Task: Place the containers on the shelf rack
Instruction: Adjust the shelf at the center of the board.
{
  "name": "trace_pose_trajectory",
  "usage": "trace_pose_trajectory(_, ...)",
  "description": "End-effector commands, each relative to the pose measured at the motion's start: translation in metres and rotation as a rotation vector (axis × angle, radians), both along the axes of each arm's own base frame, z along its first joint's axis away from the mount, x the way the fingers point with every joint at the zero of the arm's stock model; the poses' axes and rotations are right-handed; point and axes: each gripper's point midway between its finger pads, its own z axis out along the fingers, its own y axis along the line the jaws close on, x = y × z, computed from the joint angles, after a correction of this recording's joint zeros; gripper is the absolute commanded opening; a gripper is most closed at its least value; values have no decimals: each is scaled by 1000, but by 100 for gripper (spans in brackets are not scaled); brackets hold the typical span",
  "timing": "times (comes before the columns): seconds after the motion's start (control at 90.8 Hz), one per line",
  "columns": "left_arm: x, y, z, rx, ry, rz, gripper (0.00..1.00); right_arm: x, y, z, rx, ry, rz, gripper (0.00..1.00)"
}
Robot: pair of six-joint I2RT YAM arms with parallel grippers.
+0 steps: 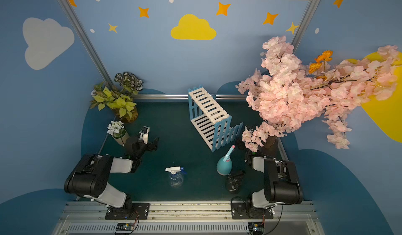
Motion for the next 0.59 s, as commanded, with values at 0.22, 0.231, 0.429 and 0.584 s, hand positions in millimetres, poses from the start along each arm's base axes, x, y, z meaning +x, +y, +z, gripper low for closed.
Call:
trace_pose_trajectory(0.22, 2, -1, 2, -4, -4, -8, 100, 5, -1, 10, 8, -39, -9, 98)
trace_pose_trajectory(0.231, 2, -1, 2, -4, -4, -9, 100, 5, -1, 11, 9, -41, -10, 98)
trace_pose_trajectory(0.429, 1, 1, 3, -32, -4, -18, 100, 4, -2, 11, 12, -42, -13, 98)
trace_pose_trajectory(0.584, -8, -2, 21, -27, -37, -37, 100, -4, -9, 30, 25, -21, -47, 98)
